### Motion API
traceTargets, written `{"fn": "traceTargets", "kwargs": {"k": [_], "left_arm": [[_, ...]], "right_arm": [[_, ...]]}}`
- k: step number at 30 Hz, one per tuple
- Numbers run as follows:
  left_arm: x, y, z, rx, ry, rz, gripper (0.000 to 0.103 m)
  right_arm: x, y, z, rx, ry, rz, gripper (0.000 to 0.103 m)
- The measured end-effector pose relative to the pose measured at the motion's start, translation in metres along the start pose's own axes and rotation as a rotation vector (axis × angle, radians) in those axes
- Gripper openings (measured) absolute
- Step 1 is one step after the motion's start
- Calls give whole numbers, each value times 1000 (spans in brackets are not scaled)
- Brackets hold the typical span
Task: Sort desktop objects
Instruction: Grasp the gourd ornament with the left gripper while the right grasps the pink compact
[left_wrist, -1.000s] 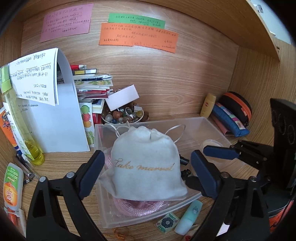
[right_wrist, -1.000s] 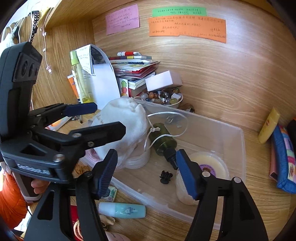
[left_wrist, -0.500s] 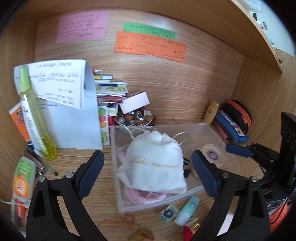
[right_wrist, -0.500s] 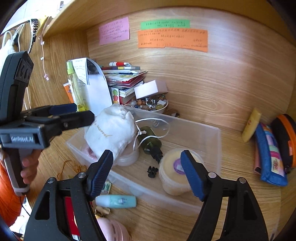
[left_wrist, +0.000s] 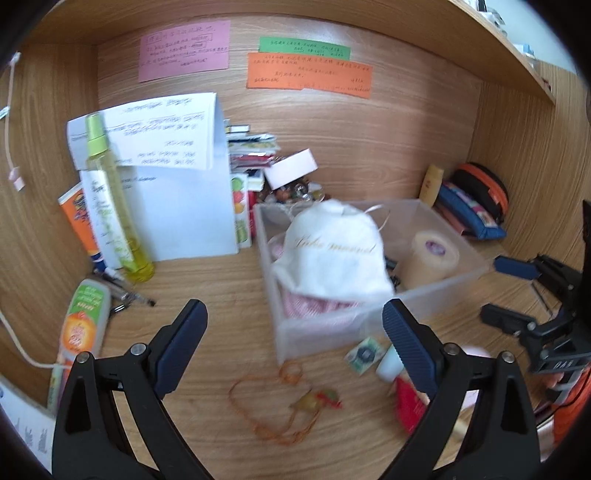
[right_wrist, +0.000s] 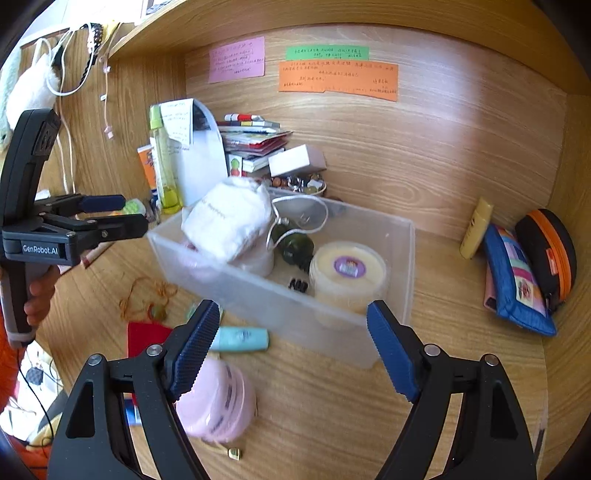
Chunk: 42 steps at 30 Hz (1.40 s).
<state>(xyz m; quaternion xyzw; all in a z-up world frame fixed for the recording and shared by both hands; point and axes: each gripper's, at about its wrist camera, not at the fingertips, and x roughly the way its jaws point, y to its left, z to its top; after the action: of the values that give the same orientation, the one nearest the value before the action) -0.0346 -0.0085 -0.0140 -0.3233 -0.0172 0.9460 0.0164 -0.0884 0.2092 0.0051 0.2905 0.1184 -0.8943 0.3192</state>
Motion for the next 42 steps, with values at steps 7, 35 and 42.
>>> {"fn": "traceTargets", "kwargs": {"k": [7, 35, 42], "left_arm": [[-7, 12, -25, 27, 50, 48, 97], [36, 2, -75, 40, 256, -4, 97], [43, -8, -69, 50, 246, 4, 97]], "right_arm": [[-10, 7, -19, -37, 28, 21, 81], [36, 35, -49, -141, 186, 123, 79], [37, 34, -49, -132, 173, 160, 61]]}}
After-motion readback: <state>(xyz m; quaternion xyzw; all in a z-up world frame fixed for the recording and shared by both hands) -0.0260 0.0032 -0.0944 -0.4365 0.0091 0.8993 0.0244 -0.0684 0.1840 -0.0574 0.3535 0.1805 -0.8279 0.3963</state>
